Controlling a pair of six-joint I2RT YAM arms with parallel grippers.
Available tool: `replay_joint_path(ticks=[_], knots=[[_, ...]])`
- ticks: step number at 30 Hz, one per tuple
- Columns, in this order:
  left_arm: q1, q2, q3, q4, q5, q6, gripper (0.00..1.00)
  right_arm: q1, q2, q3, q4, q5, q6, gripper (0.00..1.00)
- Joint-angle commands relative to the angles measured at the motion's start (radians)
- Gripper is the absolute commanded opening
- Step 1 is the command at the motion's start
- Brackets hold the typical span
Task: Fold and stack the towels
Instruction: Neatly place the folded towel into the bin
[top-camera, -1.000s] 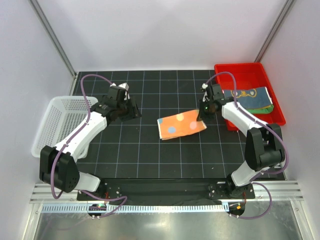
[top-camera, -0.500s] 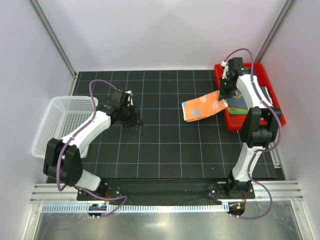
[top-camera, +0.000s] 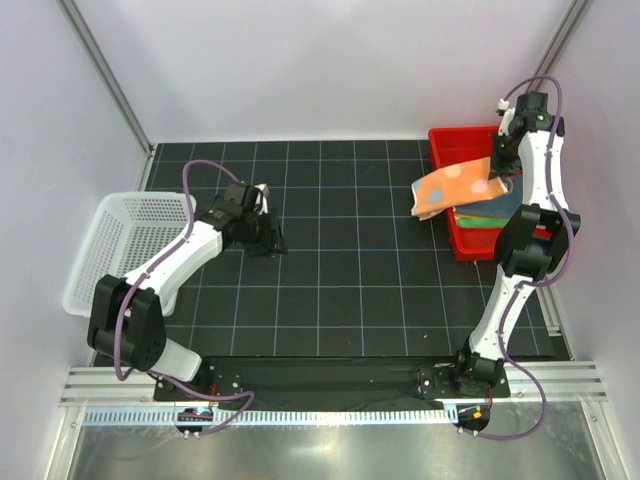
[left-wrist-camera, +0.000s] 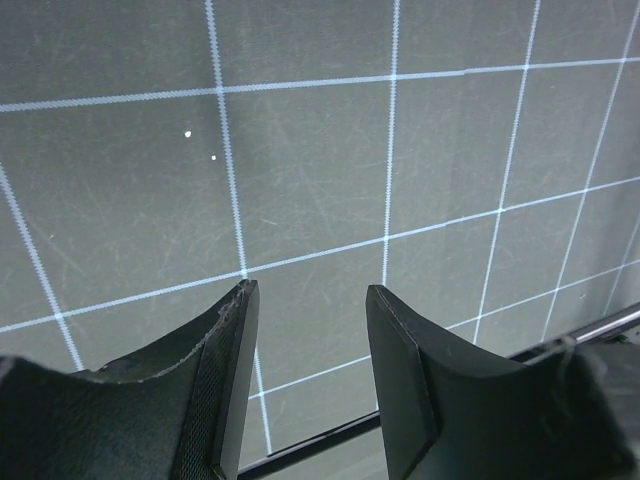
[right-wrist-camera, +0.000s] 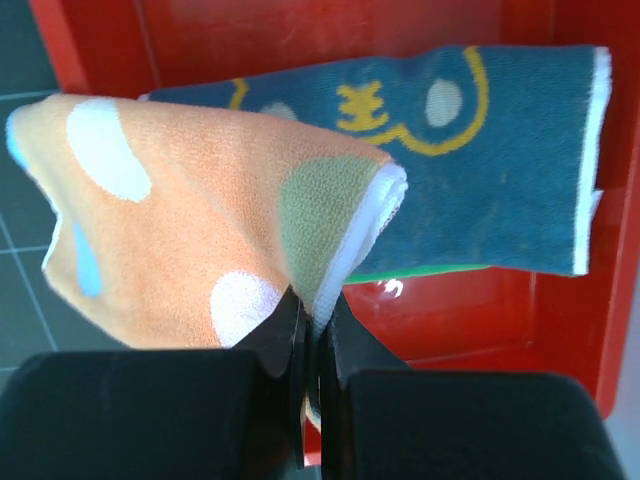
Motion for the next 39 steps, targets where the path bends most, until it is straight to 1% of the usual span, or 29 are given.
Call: replay_joint_path(ticks=[1,2,3,6,14,27,32,33,34,35,36,37,38,39], knots=[[0.001,0.006,0.032,-0.019,-0.035,0.035,0.51,-0.032,0.018,0.099,-0.024,0.02,-0.054,0.01],[0.0,0.009,0.035,-0.019,-0.029,0.035,0.51,-0.036,0.029,0.115,-0.027,0.02,-0.063,0.01],[0.003,0.015,0.04,-0.017,-0.026,0.035,0.51,-0.042,0.046,0.143,-0.033,0.056,-0.07,0.01],[0.001,0.033,0.043,-0.016,-0.015,0.031,0.51,-0.072,0.061,0.175,-0.044,0.064,-0.083,0.01],[0.001,0.043,0.046,-0.011,0.007,0.033,0.52,-0.113,0.086,0.191,-0.018,0.096,-0.128,0.01],[0.001,0.056,0.053,-0.014,0.01,0.036,0.52,-0.116,0.172,0.229,0.039,0.081,-0.16,0.01],[0.001,0.064,0.06,-0.017,0.019,0.038,0.52,-0.124,0.198,0.232,0.062,0.125,-0.169,0.03],[0.001,0.064,0.063,-0.017,0.02,0.038,0.52,-0.125,0.202,0.231,0.076,0.139,-0.169,0.05],[0.001,0.062,0.064,-0.017,0.022,0.036,0.52,-0.13,0.204,0.229,0.091,0.154,-0.172,0.13],[0.001,0.059,0.064,-0.017,0.022,0.036,0.52,-0.131,0.205,0.228,0.118,0.18,-0.174,0.19],[0.001,0.056,0.064,-0.016,0.025,0.036,0.52,-0.131,0.206,0.225,0.134,0.199,-0.177,0.27],[0.001,0.055,0.064,-0.016,0.027,0.035,0.52,-0.131,0.206,0.221,0.149,0.219,-0.171,0.52],[0.001,0.053,0.064,-0.013,0.03,0.03,0.53,-0.131,0.202,0.218,0.162,0.233,-0.168,0.55],[0.001,0.055,0.064,-0.013,0.039,0.028,0.53,-0.131,0.199,0.215,0.166,0.234,-0.163,0.56]])
